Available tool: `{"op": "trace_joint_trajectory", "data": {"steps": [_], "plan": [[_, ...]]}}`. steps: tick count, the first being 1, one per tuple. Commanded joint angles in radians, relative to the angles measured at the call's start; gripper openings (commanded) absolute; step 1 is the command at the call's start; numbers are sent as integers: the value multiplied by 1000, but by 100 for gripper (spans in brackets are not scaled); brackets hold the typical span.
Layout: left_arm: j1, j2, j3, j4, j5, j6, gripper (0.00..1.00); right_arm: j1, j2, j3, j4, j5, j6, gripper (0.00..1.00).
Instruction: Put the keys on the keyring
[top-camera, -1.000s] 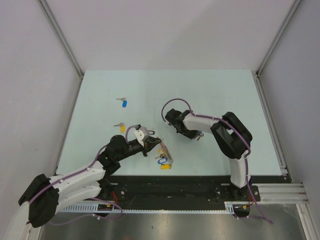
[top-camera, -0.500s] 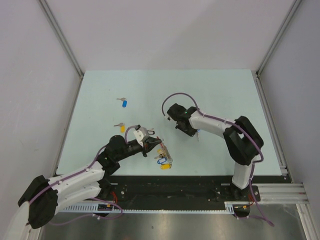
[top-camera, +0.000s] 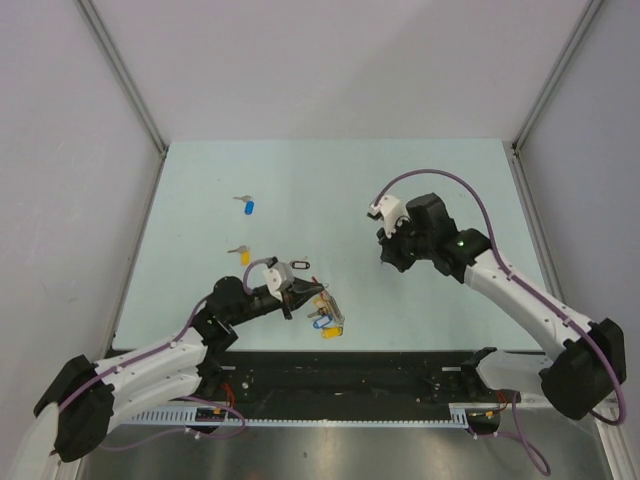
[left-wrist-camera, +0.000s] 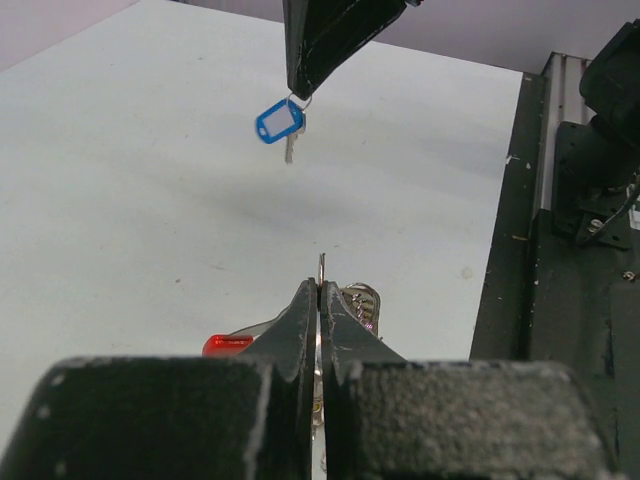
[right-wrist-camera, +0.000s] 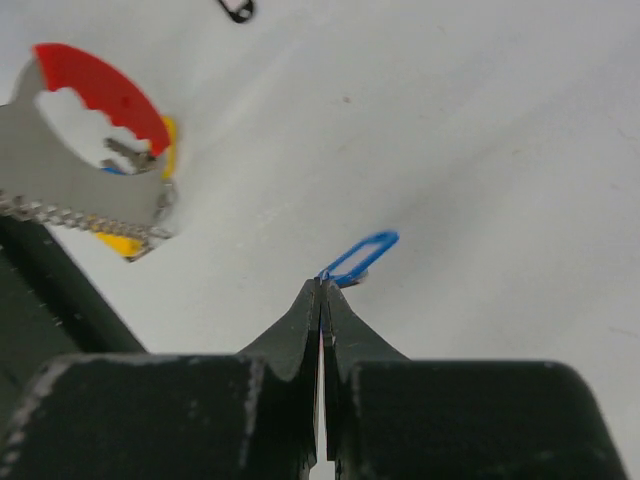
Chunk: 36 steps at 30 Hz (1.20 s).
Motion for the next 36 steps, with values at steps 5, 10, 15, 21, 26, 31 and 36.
{"op": "trace_joint_trajectory", "data": {"steps": [5,10,15,21,26,31,36], "plan": [[5,11,-4,211,91,-35,0,-54,-185,-118,206,-414,54,0],[5,8,11,230,162,-42,0,-61,-237,-184,282,-577,81,0],[5,11,25,242,225,-31,0,-63,-272,-207,351,-700,104,0],[5,86,50,308,317,-31,1,-63,-256,-218,371,-793,89,0],[5,122,141,183,387,1,0,-63,-269,-225,394,-817,118,0],[5,134,217,25,421,61,0,-63,-285,-237,407,-823,138,0],[5,157,266,-39,438,112,0,-63,-288,-244,404,-852,115,0]]}}
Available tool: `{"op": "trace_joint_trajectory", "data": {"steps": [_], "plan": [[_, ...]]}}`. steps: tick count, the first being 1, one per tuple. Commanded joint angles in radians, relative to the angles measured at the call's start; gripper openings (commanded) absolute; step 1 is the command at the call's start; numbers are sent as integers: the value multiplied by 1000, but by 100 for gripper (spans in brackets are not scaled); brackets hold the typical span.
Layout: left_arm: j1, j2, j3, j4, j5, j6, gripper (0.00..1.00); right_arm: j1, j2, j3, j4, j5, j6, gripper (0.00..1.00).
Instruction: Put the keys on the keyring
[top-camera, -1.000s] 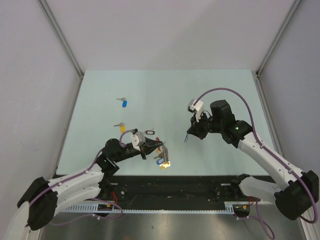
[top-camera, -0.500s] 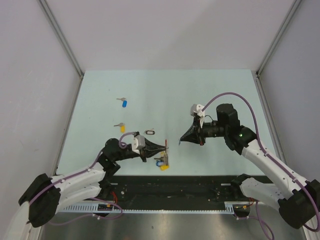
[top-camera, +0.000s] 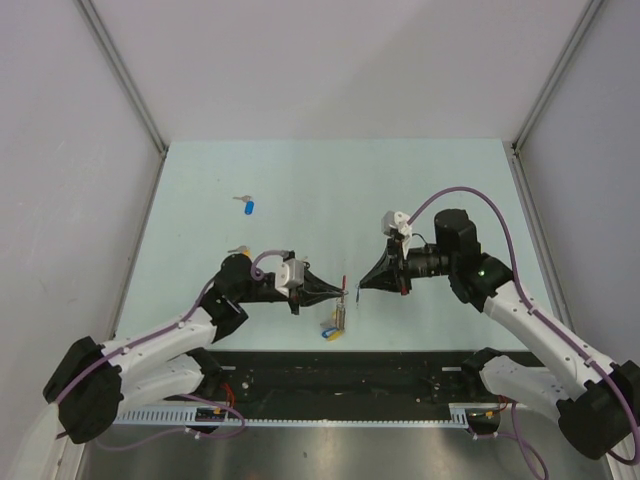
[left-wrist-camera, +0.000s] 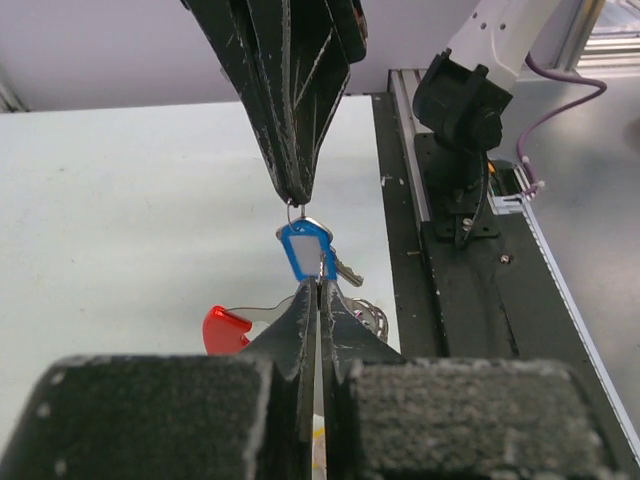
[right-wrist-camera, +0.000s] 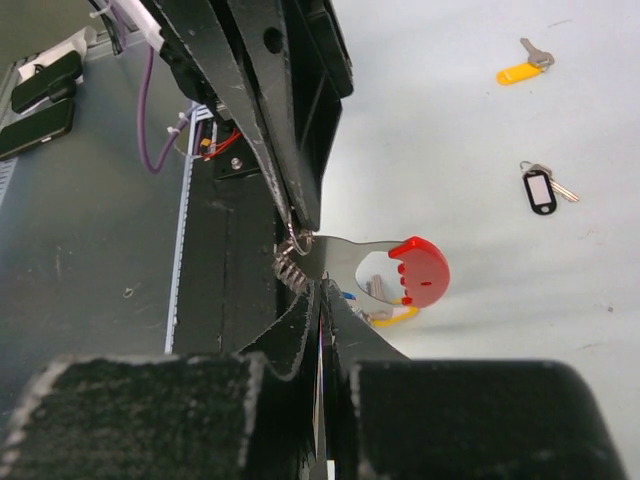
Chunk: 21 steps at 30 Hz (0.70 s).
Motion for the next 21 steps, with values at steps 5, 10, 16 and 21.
{"op": "trace_joint_trajectory", "data": {"steps": [5,10,16,21], "plan": [[7,42,91,-111,52,103,1,7,-39,-4,30,-62,-19,0],[7,39,86,-110,61,120,0,30,-26,-4,22,-59,-39,0],[7,35,91,-94,84,105,0,65,-18,-4,4,-30,-67,0],[7,30,91,-88,113,108,0,76,-23,-4,-19,-2,-90,0]]}}
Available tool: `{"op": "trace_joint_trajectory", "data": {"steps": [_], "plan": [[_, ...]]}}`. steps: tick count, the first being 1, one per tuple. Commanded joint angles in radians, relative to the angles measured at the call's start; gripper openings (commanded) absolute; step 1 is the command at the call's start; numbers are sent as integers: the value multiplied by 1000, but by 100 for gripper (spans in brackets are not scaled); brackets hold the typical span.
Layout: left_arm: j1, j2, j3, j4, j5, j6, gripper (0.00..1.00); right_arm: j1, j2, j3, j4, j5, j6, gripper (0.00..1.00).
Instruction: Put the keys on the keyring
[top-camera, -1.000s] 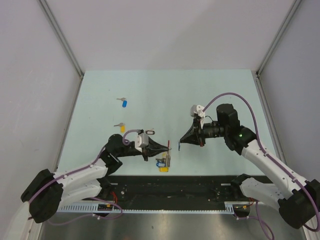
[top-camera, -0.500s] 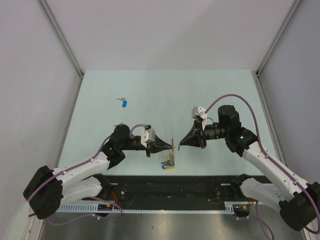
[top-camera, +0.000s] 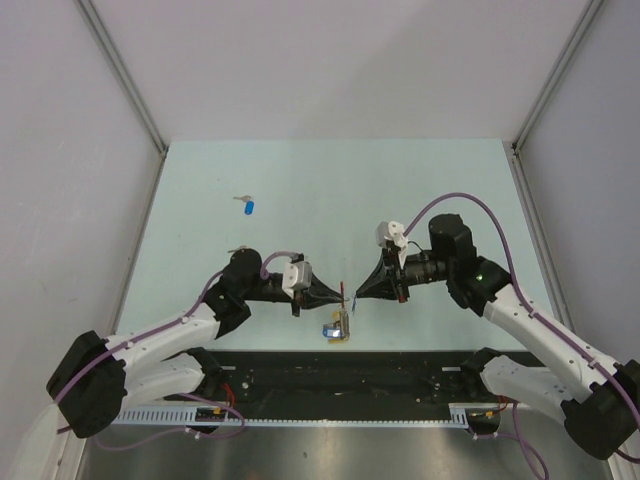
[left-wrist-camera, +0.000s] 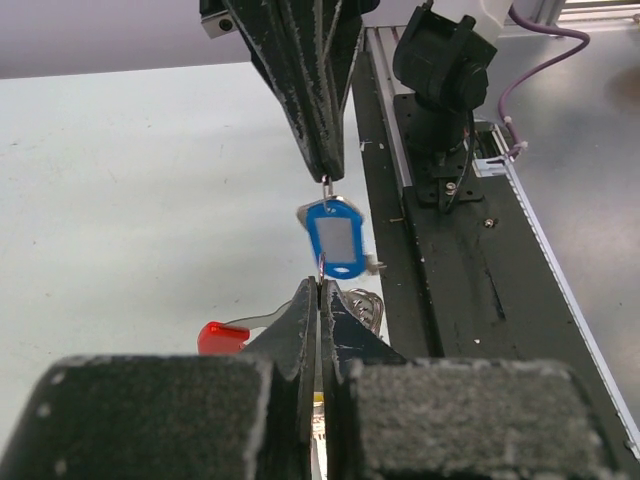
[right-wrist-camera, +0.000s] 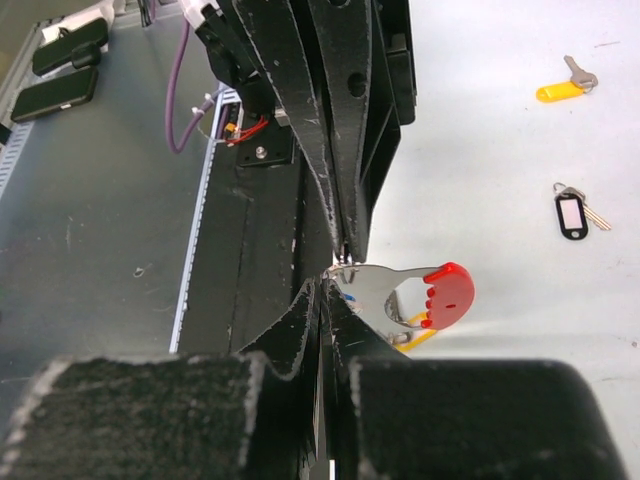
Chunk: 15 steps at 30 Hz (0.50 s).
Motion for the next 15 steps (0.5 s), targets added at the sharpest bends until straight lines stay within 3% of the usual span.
{"op": "trace_joint_trajectory", "data": {"steps": [1,15], "plan": [[8,-14,48,45,59,22,1,12,-7,1,-9,23,-40,0],[42,-9,48,135,145,-47,0,59,-3,7,-49,66,-86,0]]}}
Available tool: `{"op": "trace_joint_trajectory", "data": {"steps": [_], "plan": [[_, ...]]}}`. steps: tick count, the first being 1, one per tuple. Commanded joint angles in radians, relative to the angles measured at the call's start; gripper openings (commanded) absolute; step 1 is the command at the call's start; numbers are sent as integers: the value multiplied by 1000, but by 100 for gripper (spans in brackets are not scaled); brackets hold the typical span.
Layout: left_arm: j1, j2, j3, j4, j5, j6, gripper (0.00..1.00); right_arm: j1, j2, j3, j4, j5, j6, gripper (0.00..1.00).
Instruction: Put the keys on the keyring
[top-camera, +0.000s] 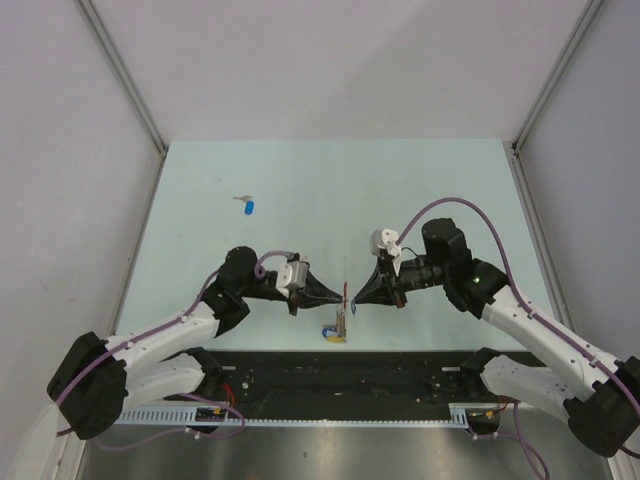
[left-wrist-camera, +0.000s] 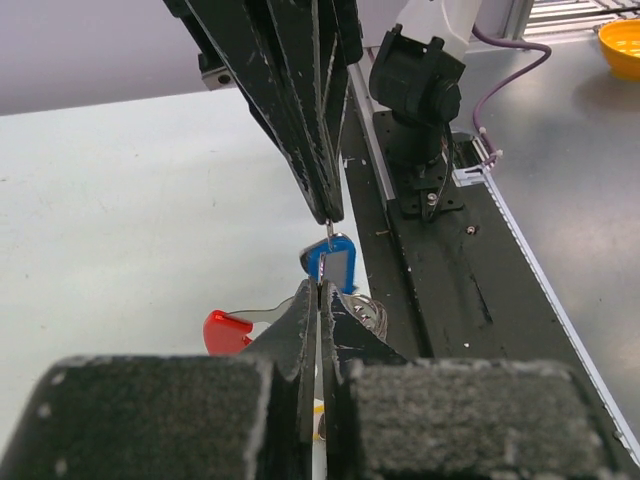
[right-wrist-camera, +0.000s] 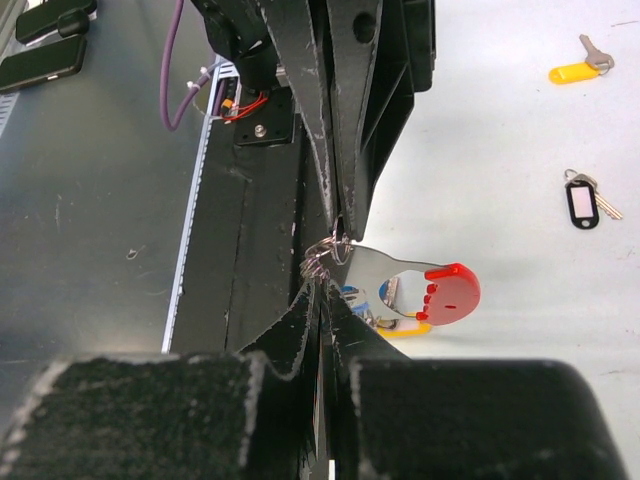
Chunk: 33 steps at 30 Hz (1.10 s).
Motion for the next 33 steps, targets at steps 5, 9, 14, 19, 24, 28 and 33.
{"op": "trace_joint_trajectory", "data": {"steps": [5,9,14,19,24,28,33], "plan": [[18,-2,49,94,74,-40,0,12,-8,7,10,15,-28,0],[18,3,51,92,85,-43,0,12,-12,7,18,22,-26,0],[18,17,58,92,91,-46,1,14,-24,5,26,6,-26,0],[18,23,63,92,92,-49,0,20,-28,7,26,3,-28,0],[18,23,61,88,89,-49,0,21,-42,7,27,11,-28,0],[18,26,61,88,89,-50,0,24,-44,7,26,9,-28,0],[18,29,61,86,88,-53,0,34,-42,7,24,3,-28,0]]}}
